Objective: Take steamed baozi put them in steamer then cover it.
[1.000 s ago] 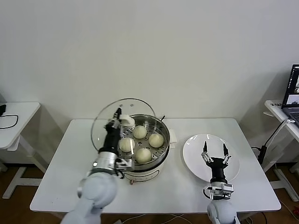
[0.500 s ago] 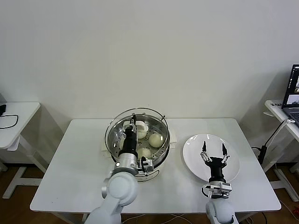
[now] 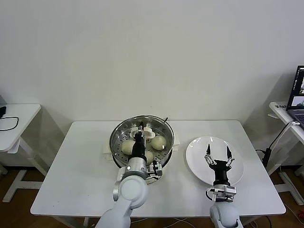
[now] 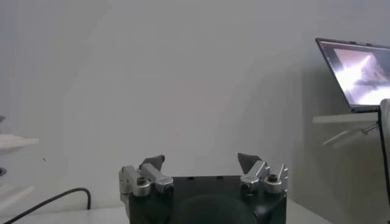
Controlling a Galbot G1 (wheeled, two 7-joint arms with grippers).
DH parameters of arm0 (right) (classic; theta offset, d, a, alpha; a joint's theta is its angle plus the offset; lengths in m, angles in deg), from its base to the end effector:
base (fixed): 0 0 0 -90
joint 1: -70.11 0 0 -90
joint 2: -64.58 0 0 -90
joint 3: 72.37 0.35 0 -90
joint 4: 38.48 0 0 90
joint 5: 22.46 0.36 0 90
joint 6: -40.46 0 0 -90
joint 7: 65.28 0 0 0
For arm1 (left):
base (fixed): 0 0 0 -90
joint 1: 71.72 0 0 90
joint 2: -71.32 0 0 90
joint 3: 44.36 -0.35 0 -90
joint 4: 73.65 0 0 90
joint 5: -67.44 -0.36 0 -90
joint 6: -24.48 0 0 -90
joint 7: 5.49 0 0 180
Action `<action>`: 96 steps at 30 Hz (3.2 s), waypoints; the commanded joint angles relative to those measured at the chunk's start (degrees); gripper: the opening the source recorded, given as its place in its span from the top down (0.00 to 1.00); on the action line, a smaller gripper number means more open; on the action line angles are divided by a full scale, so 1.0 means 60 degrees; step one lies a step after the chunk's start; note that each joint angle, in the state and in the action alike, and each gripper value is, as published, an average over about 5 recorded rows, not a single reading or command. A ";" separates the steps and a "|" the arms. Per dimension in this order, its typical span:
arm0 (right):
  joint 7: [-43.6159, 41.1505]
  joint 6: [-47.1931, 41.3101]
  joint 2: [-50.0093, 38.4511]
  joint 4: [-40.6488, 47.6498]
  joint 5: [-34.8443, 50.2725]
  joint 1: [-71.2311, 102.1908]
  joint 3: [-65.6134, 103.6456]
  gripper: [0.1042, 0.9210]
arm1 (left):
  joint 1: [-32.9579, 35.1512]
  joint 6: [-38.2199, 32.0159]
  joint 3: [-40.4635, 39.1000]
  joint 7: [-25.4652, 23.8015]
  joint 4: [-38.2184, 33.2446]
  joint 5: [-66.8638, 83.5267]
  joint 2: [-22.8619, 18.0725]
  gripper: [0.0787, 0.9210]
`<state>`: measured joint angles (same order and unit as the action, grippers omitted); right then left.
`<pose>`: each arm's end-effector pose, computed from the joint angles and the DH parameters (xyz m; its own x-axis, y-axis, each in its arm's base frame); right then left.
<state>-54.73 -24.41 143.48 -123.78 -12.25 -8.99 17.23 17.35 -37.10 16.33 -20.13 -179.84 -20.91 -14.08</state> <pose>0.2818 -0.0706 -0.4340 -0.9687 0.1846 -0.1661 0.1850 0.9827 0.0133 0.3057 -0.1487 -0.2575 -0.9992 0.0397 0.0051 0.0082 0.0765 0.9970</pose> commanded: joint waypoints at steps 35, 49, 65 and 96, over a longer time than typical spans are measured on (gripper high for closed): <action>-0.0019 0.0061 0.0063 0.0105 -0.0030 -0.0066 -0.0025 0.12 | -0.0070 -0.0316 0.0224 -0.0186 0.0412 -0.0608 -0.0121 0.78; -0.0002 0.0042 0.0053 0.0173 -0.0030 -0.0232 -0.0116 0.12 | 0.1220 -0.0287 0.0140 -0.0379 -0.1840 0.0040 0.0511 0.31; -0.0163 -0.0504 -0.0261 -0.0311 0.0385 0.0083 -0.0365 0.12 | 0.2435 -0.0558 0.1922 0.2158 -0.4307 0.6901 0.1239 0.12; -0.0480 -0.1534 -0.0841 -0.1210 0.1540 0.0809 -0.1064 0.12 | 0.3277 -0.5554 0.5785 0.3080 -0.0282 1.4589 0.1133 0.12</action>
<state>-57.39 -32.53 138.73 -130.08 -3.72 -4.82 11.70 35.92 -64.60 47.58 -1.22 -186.10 60.13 -7.66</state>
